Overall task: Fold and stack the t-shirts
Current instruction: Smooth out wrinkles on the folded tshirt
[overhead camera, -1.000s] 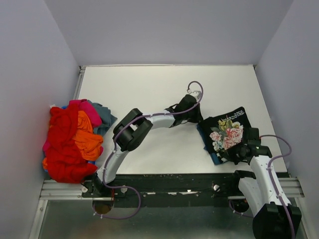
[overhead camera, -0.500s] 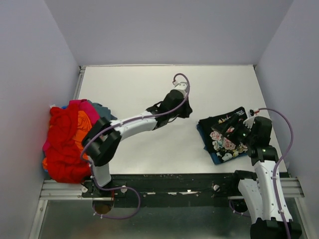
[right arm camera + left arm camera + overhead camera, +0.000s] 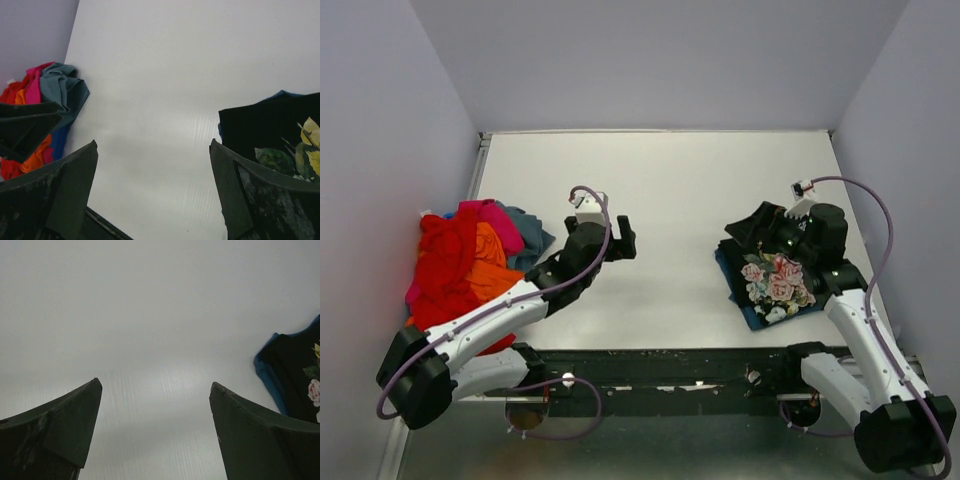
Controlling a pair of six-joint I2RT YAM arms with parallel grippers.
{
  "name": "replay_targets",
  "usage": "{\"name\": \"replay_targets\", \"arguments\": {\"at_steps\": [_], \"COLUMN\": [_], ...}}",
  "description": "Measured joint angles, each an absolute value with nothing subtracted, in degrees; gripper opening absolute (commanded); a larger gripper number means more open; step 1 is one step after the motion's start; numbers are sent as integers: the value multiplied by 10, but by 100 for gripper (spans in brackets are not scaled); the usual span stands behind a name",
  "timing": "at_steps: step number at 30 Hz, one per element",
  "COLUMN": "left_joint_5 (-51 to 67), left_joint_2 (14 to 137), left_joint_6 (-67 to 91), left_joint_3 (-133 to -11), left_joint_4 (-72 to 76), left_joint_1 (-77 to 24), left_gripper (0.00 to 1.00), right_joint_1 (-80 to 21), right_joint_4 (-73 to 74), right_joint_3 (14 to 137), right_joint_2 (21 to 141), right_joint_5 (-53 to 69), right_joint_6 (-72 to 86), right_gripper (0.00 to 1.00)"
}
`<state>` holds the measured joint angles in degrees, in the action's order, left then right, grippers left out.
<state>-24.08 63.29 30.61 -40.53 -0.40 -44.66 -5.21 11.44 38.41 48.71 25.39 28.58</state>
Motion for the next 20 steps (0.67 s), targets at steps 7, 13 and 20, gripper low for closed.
{"name": "replay_targets", "arguments": {"at_steps": [7, 13, 20], "left_joint_5": [-291, -290, -286], "left_joint_2": [530, 502, 511], "left_joint_6": [270, 214, 188], "left_joint_3": [-298, -183, -177], "left_joint_4": [60, 157, 209], "left_joint_1": [-442, -442, -442], "left_gripper": [99, 99, 99], "right_joint_1": [-130, -147, -147], "right_joint_4": [60, -36, -79], "right_joint_3": [375, 271, 251], "right_joint_2": [539, 542, 539], "right_joint_5": [134, 94, 81], "right_joint_6": [255, 260, 266], "right_gripper": [100, 100, 100]}}
